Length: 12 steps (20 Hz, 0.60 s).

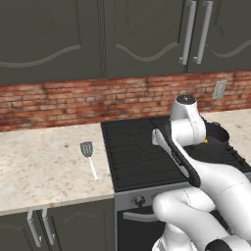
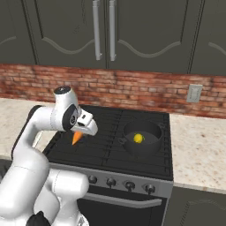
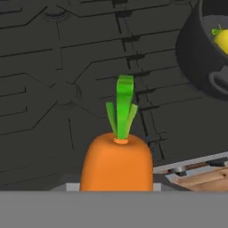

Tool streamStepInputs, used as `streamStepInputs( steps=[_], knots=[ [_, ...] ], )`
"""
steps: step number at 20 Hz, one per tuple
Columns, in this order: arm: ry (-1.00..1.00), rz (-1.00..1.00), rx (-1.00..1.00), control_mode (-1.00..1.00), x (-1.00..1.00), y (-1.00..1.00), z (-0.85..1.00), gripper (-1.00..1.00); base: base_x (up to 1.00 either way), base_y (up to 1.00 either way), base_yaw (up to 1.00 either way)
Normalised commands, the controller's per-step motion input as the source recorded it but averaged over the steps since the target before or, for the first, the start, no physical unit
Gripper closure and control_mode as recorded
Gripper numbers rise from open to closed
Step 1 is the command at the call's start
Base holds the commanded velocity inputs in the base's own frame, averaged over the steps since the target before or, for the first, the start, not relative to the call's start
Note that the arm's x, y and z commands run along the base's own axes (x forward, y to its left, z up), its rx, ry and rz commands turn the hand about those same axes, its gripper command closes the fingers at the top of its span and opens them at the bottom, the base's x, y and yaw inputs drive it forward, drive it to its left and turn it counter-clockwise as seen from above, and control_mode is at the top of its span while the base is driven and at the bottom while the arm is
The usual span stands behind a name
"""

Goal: Put the lemon and carrot in the pot. Retrieve the spatula and lightly stir the vegetables in the pot.

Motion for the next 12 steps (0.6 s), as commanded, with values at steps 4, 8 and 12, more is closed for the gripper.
streamStepInputs(
  steps=[4,8,12],
  knots=[
    [0.07,0.00,0.21,-1.00,0.57,-1.00,-0.09,1.00,0.00,0.00,0.00],
    [0.07,0.00,0.20,-1.00,0.68,-1.00,-0.01,1.00,0.00,0.00,0.00],
    [0.06,0.00,0.09,-1.00,0.54,-1.00,0.00,1.00,0.00,0.00,0.00]
  ],
)
